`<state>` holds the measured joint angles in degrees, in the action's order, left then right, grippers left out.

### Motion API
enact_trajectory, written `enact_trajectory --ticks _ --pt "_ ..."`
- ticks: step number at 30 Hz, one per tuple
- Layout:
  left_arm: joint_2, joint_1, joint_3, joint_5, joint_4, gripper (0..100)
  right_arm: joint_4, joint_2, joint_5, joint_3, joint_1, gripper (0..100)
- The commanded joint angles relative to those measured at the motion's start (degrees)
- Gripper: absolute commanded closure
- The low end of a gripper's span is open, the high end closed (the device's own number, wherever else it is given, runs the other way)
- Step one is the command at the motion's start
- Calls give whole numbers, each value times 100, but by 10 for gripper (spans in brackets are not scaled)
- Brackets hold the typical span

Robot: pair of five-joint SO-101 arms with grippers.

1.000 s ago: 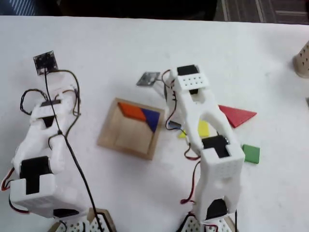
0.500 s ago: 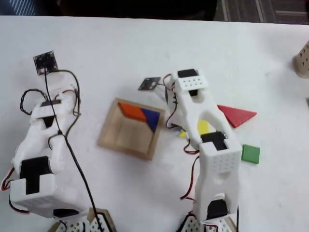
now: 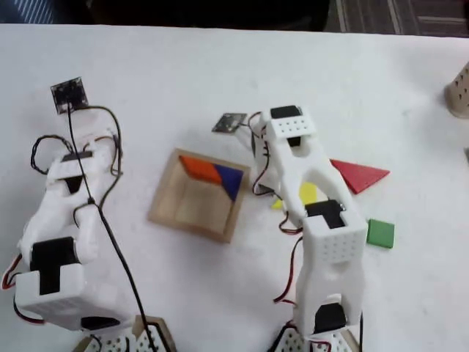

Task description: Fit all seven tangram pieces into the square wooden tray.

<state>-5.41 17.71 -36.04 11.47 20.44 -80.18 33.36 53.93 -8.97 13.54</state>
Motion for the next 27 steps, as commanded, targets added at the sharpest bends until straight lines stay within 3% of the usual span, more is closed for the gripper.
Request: enact_trajectory --ticks 1,8,15,22,27 --pt "13 -48 281 18 0 977 110 48 -105 18 -31 926" --pt "13 -40 281 18 0 977 215 40 -765 -114 -84 943" --pt "13 -40 281 18 -18 977 -954 -356 -1688 -897 22 943" --pt "13 -40 281 18 -26 977 -1631 -1279 -2338 -695 1007 943" --pt "13 -31 290 18 -26 977 -1200 -2396 -2673 501 1771 943"
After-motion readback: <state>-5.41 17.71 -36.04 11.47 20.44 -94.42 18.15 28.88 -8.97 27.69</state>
